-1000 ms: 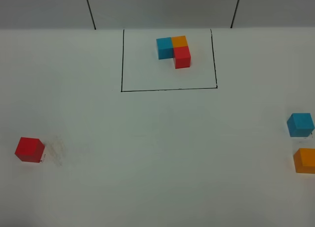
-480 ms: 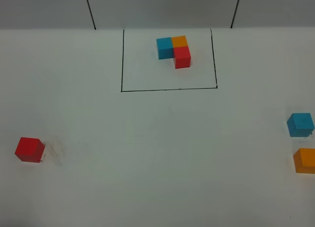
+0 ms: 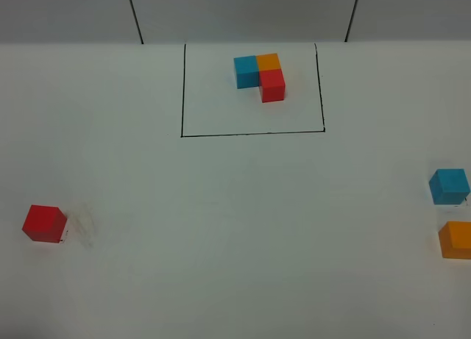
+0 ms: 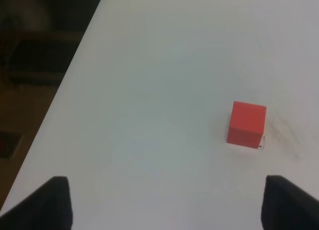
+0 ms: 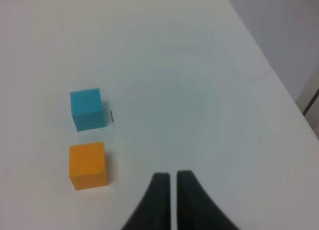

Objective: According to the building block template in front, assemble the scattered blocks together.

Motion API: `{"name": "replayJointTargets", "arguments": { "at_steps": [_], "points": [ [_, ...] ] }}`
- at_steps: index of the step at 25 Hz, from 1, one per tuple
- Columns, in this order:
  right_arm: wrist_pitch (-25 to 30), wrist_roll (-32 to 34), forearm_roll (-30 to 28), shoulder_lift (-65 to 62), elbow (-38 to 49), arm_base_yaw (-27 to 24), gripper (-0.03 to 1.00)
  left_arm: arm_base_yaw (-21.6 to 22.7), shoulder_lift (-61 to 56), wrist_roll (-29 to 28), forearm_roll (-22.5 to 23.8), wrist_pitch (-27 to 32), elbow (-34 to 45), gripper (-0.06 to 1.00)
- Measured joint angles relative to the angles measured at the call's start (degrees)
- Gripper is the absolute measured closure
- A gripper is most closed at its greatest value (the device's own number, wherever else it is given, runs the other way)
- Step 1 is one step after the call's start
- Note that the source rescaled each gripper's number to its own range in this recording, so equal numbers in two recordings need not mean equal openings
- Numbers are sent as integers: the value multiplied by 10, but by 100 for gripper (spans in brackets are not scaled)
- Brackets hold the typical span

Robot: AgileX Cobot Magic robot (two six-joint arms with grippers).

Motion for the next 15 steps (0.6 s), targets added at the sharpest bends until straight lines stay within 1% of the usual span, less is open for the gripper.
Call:
{"name": "replayJointTargets", "arguments": {
  "at_steps": [4,6,11,15],
  "points": [
    [0,0,0,0,0,0,97,0,51,1,1,-58,-11,7],
    [0,0,0,0,0,0,97,0,91,1,-7,-89,-17,7],
    [0,0,0,0,0,0,97,0,222,1,-43,-159,-26,7],
    [0,0,0,0,0,0,97,0,339,1,-71,-190,-26,7]
  ]
}}
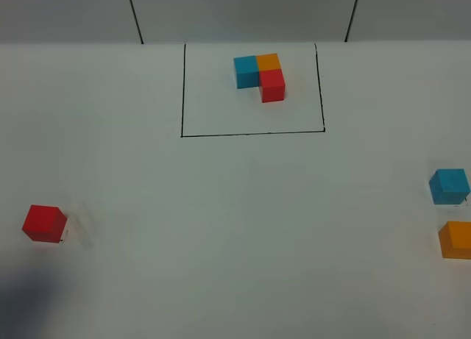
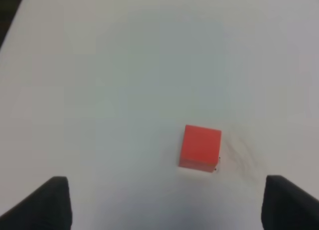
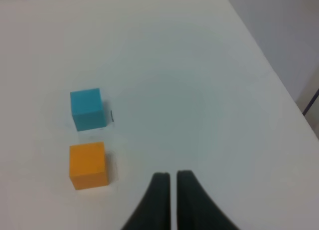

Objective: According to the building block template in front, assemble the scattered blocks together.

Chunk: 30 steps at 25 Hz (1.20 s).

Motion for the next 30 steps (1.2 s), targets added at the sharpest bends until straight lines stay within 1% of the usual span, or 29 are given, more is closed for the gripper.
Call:
{"name": "replayJointTargets", "arguments": {
  "at_steps": [6,10,13,21,26,30],
  "points": [
    [0,0,0,0,0,0,97,0,164,0,-19,-12,0,7],
    [-1,0,0,0,0,0,97,0,249,0,-30,-44,0,7],
    [-1,0,0,0,0,0,97,0,299,-1,-30,-75,0,6],
    [-1,0,0,0,0,0,97,0,416,1,-30,-185,0,6],
    [-1,0,0,0,0,0,97,0,487,17,-30,-245,0,6],
    [-1,0,0,0,0,0,97,-2,522,24,-30,-282,0,6]
  ]
}}
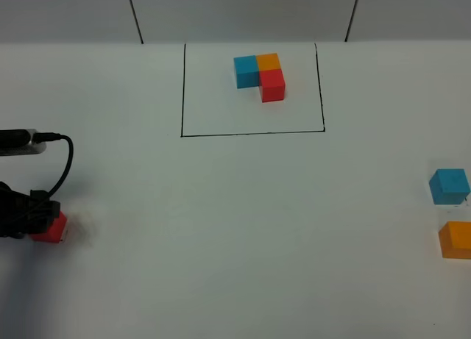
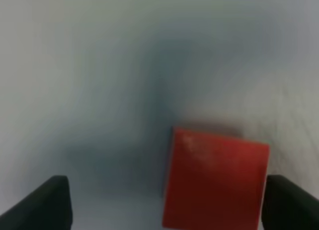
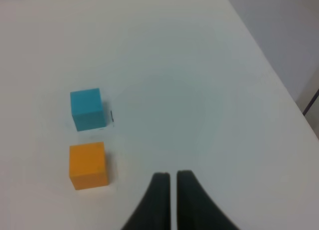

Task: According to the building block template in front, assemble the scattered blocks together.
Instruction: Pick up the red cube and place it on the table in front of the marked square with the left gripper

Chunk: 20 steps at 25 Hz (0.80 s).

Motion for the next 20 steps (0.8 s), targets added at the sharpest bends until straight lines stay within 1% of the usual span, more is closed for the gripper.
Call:
{"name": "replayJointTargets", "arguments": {
  "at_steps": [6,20],
  "points": [
    [0,0,0,0,0,0,97,-17,29,1,-13,-63,0,6],
    [0,0,0,0,0,0,97,-17,83,1,-14,-72,-1,7]
  ]
}}
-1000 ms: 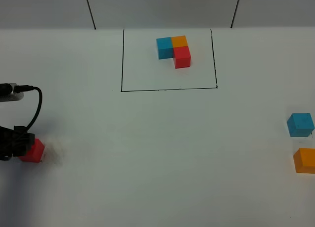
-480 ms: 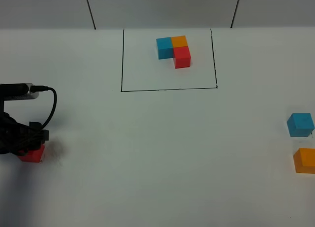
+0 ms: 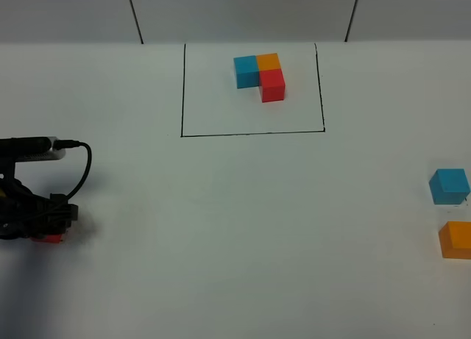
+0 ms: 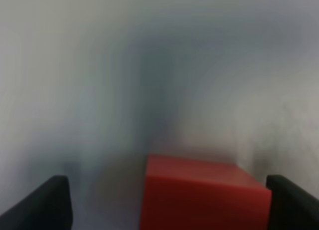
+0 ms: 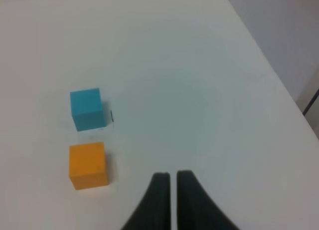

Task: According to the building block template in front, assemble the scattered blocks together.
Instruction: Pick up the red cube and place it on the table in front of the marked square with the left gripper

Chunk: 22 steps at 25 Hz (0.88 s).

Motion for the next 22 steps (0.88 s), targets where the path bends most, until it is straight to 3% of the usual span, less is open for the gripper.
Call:
{"name": "replayJointTargets", "arguments": {
  "at_steps": [5,9,22],
  "points": [
    [0,0,0,0,0,0,97,0,4,0,0,-7,0,16],
    [0,0,0,0,0,0,97,0,4,0,0,-10,0,42],
    [0,0,0,0,0,0,97,-11,-10,0,1,15,-1,41]
  ]
}}
